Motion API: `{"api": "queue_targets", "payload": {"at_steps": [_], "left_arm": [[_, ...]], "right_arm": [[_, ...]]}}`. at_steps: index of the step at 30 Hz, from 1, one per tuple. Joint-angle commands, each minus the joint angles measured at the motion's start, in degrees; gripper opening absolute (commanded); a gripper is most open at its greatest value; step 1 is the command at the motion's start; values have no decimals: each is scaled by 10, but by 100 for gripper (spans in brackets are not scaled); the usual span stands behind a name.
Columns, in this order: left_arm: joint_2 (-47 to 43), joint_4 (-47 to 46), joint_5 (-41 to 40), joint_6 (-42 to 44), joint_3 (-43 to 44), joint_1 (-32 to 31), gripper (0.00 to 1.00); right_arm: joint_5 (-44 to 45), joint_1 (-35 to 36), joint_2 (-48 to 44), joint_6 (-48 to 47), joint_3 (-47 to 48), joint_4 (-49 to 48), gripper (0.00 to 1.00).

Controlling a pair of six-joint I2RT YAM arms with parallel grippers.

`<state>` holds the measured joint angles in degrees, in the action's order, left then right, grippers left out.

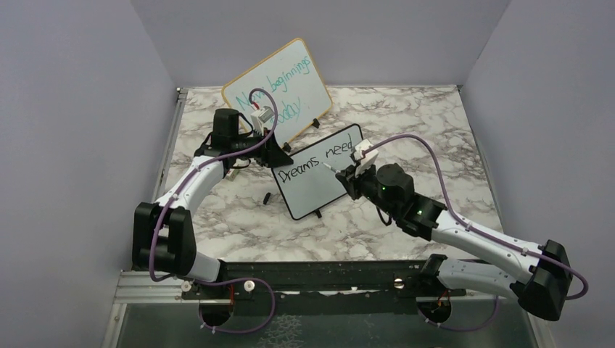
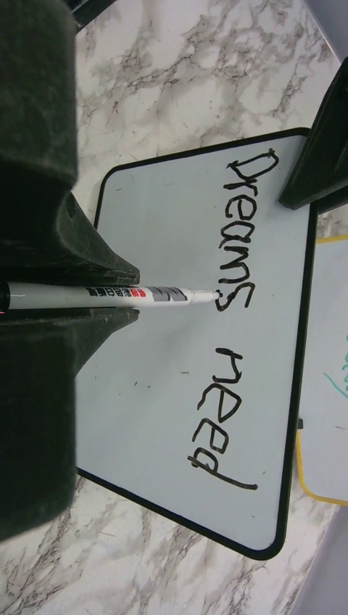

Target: Write a sentence on the whiteboard

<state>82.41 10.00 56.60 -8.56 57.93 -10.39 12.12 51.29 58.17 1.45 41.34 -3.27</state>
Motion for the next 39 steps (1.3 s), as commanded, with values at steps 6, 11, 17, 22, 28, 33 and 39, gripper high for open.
{"api": "queue_targets", "payload": {"at_steps": [6,11,17,22,28,33,39], "left_arm": [[13,18,30,30,-3,0,14],[11,28,31,42,-1,0,7],[10,38,26,50,0,0,1],[6,43,18,55,-3,0,0],[1,49,10,60,-3,0,0],[0,49,6,60,-5,0,0],[-1,50,4,60,-5,0,0]], "right_arm": [[71,57,23,6,-2,-30,0],[134,103,37,4,-7,-38,0],[221,167,61,0,-21,-73,0],[310,234,91,-7,-30,-121,0],[346,270,126,7,-21,-124,0],[330,270,113,25,-28,-115,0],[329,270,115,45,-29,-110,0]]}}
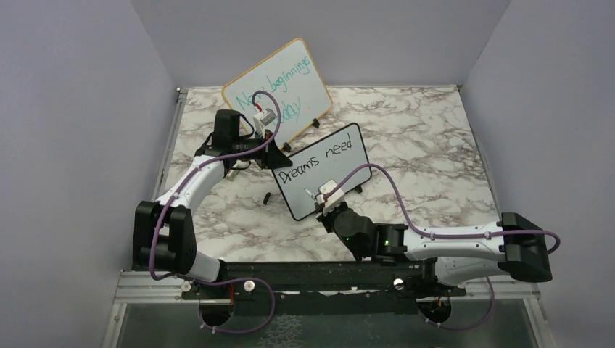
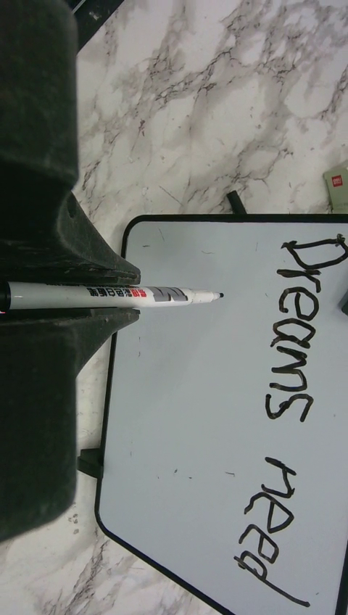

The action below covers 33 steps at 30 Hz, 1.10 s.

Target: Write a sentence on the whiteboard

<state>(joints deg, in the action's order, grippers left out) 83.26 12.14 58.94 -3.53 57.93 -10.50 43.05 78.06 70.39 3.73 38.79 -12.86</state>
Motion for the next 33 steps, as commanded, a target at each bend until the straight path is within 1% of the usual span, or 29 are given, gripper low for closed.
{"api": "queue_targets", "payload": {"at_steps": [1,7,11,18,26,33], "left_arm": [[-9,29,-19,10,-5,1,0],[-11,29,-17,10,-5,1,0],[-11,29,-15,10,-4,1,0],[-9,28,-16,10,-5,1,0],[-5,29,-17,10,-5,1,0],[-3,28,-17,10,-3,1,0]], "right_arm": [[25,2,-7,22,-3,-15,0],[10,2,-7,11,1,-9,0],[-4,2,12,-4,17,7,0],[-15,3,47,8,37,25,0],[-25,5,82,-3,57,15,0],[-14,15,104,-1,71,21,0]]}}
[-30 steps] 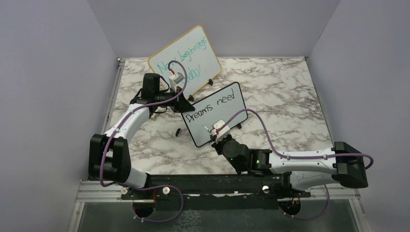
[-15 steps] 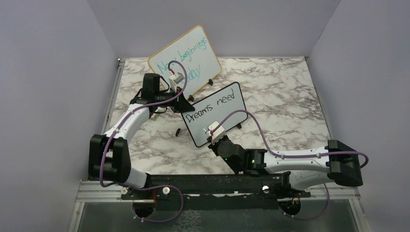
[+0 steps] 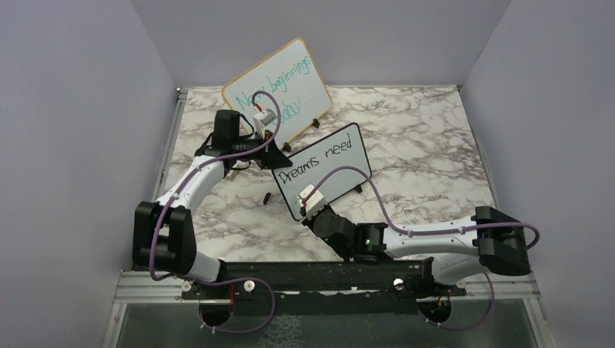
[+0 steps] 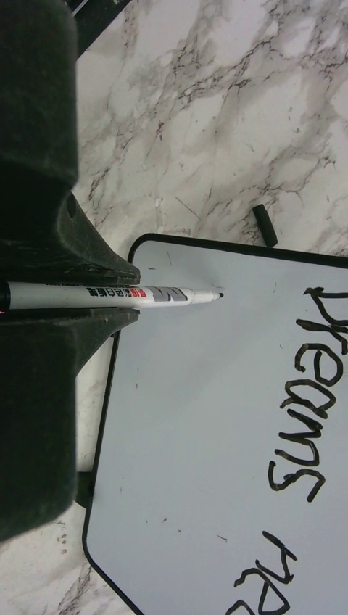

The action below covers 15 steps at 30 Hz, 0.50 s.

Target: Write a sentence on the whiteboard

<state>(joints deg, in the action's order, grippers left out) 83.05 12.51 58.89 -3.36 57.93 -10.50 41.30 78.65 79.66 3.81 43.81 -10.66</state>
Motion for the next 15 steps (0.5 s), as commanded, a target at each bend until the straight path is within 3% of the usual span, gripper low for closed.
{"api": "queue_targets", "payload": {"at_steps": [1,15], "left_arm": [[0,24,-16,8,-3,1,0],[-2,25,-16,7,-3,1,0]], "right_arm": [[7,10,13,-2,20,-1,0],[47,15,37,1,29,5,0]]}}
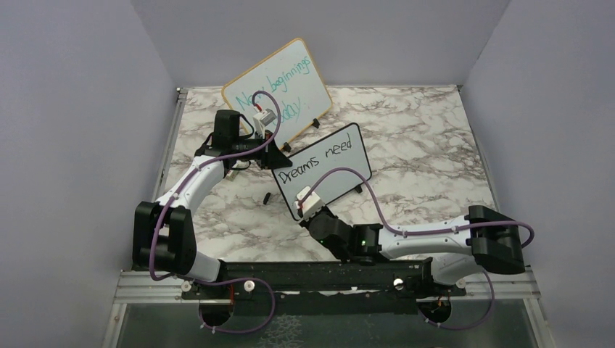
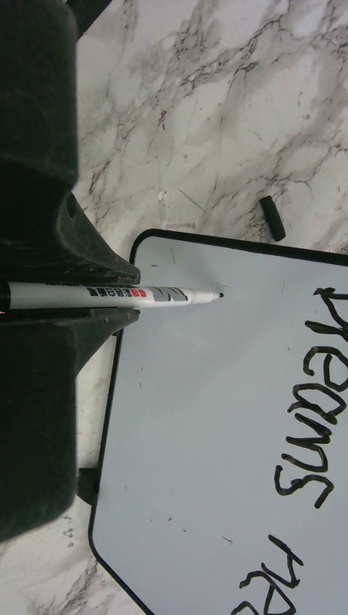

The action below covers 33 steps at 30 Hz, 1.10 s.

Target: Write a sentence on the whiteboard

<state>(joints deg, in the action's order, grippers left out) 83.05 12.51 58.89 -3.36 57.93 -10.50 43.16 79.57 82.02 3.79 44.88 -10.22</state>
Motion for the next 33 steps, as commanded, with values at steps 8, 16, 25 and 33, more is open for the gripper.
{"api": "queue_targets", "payload": {"at_steps": [8,16,25,33], "left_arm": [[-3,25,-15,8,-2,1,0],[-2,25,-12,8,-3,1,0],[-3,25,-12,8,-3,1,0],[-4,25,-13,8,-3,1,0]], "right_arm": [[45,5,28,5,26,1,0],[50,5,37,-7,28,-21,0],[25,6,40,-16,28,-37,0],[24,5,31,-11,16,-53,0]]}}
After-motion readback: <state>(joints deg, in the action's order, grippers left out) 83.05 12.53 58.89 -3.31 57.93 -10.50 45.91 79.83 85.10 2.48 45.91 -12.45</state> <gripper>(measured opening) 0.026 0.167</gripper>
